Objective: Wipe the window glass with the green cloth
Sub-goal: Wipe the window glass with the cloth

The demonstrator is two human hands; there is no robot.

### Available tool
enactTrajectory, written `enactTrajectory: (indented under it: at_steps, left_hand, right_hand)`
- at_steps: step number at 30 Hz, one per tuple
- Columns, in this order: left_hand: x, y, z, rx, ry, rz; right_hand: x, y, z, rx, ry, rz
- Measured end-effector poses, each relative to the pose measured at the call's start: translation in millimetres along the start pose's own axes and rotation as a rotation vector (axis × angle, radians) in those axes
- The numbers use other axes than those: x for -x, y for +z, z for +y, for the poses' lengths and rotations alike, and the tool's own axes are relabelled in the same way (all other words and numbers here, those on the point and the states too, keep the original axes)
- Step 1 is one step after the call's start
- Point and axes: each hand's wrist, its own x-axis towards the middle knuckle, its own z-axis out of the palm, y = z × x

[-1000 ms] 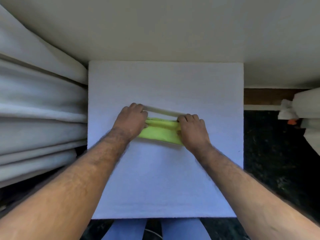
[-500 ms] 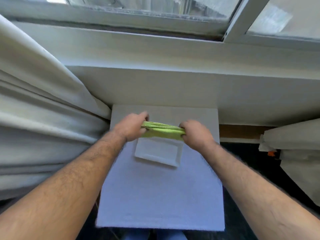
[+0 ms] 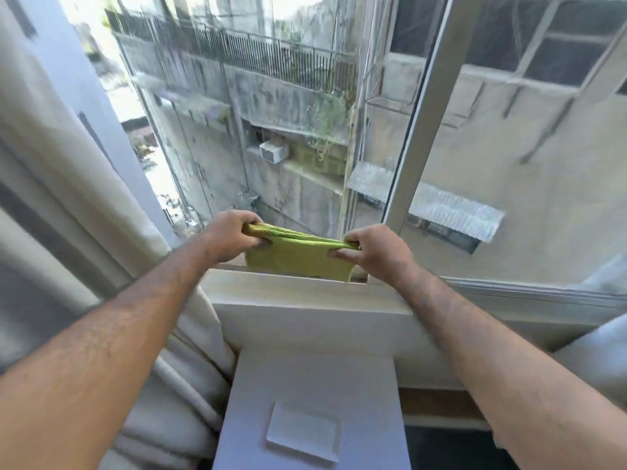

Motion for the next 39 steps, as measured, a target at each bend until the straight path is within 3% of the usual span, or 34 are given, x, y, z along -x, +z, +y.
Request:
enactTrajectory:
  at_steps: [8,15,20,24,28,31,33,39]
  left_hand:
    - [0.9,-162.9,108.0,0.342,0.087,0.314]
    - [-8.9,-260.2,173.8,0.521,0.23,0.575]
    - [-18.0,-323.4,213.8,0.369,0.381,0.769]
    - [-31.3,-355.2,234.7,0.275,0.484,0.772]
    - [-60.5,-376.9,241.2,-0.084,0.557,0.922]
    - [-83.7,-387.4,237.5,-0.291,0.585,1.034]
    - [-99.0,-389.4,234.6,-0.325,0.574,1.086]
    - [-136.5,-373.0,227.7,-0.245,0.544,1.192]
  right_hand:
    - [-10.2,-175.3,-85.4,-0.039,-0.2,0.356]
    - [-21.5,-265.5,-142.8,0.016,-0.373,0.572]
    - [-37.8,-299.3,-170.1,0.231,-0.476,0.64]
    - [-59.0,-320.0,-166.3,0.298,-0.463,0.692]
    - [-83.5,-352.4,-136.2,0.505,-0.314,1.092]
    - [-99.7,-377.8,-106.4,0.525,-0.13,1.201]
    - [-113.9,-384.6,-89.0,0.497,-0.075,1.193]
    - [-152.6,-379.7,-68.5,0.427,-0.134,1.293]
